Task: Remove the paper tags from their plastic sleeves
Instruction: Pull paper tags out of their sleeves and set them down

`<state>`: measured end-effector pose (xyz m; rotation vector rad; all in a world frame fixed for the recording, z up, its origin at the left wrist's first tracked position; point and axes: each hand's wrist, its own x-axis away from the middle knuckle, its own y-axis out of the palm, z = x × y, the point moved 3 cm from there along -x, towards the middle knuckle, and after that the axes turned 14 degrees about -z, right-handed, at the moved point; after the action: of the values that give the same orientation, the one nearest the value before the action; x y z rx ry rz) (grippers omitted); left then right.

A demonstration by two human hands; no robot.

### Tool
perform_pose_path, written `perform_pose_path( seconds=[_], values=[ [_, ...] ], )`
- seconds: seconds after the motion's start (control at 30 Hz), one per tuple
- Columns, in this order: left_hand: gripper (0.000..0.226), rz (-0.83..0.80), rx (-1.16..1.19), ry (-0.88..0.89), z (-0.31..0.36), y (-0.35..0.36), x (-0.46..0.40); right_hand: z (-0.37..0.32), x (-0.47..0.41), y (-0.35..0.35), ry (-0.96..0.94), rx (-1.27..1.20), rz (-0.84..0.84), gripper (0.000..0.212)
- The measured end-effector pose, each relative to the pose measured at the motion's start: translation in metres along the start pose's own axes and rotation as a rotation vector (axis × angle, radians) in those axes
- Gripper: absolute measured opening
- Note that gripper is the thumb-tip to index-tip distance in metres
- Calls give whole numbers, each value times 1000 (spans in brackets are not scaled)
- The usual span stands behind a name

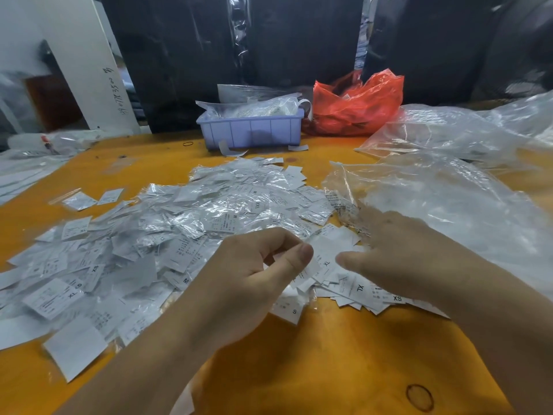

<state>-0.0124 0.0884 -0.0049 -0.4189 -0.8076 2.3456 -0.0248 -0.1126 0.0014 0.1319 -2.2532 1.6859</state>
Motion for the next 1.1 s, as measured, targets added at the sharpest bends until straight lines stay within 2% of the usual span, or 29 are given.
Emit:
perform_pose_path(
  seconds=[0.2,0.57,0.83,0.97,1.1],
  values=[
    [30,-4,-7,2,3,1,1,-5,-1,8,23,37,-72,68],
    [30,-15,-11,-1,3,1,1,-5,-6,13,55,35,-69,84],
    [31,-17,-19,0,3,1,1,-5,-9,15,79,66,-101,83],
    [31,-11,-27,9,3,1,1,-6,-8,14,68,50,-59,80],
    [30,-13,-21,15,5,1,1,-9,-6,13,5,83,52,70]
  ],
)
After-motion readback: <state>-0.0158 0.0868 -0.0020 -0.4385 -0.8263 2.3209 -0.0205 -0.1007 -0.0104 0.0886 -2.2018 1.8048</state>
